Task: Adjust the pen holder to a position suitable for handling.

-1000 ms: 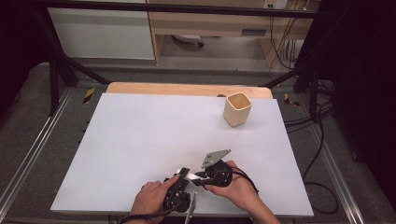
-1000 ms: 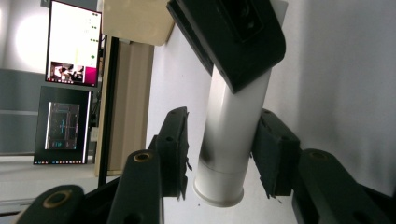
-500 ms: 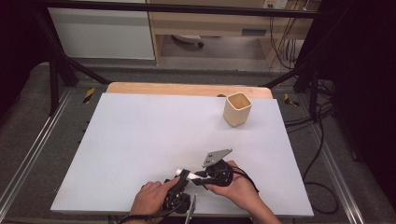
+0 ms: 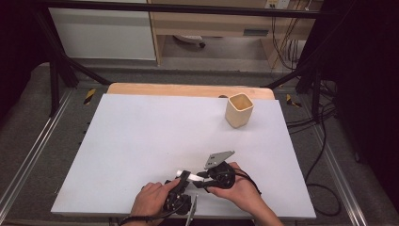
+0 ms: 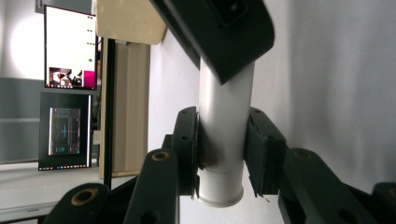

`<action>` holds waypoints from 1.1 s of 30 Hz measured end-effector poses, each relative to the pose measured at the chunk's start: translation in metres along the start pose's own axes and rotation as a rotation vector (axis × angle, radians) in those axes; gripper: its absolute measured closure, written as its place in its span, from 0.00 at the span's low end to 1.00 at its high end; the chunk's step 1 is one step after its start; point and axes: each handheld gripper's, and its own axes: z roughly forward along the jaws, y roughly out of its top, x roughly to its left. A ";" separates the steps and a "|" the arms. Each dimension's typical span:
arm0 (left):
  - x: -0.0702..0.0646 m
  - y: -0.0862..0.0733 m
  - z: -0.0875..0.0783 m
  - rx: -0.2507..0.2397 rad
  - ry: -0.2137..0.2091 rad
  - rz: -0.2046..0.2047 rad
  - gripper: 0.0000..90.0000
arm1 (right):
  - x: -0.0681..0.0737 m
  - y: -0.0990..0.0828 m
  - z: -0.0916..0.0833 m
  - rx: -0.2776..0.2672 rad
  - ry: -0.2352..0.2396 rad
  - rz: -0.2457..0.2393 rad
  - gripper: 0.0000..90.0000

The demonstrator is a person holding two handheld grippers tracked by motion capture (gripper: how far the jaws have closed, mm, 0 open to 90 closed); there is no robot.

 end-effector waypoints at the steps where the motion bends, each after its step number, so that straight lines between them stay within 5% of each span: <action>1: 0.000 0.000 0.000 0.000 0.002 -0.005 0.75 | 0.000 0.000 0.000 0.002 -0.001 -0.003 0.69; 14: 0.003 -0.005 0.001 -0.005 0.004 -0.061 0.75 | -0.003 -0.002 0.001 -0.005 -0.015 0.004 0.61; 33: 0.012 -0.016 0.001 0.018 0.002 -0.143 0.75 | -0.006 -0.004 0.001 -0.048 -0.068 0.026 0.36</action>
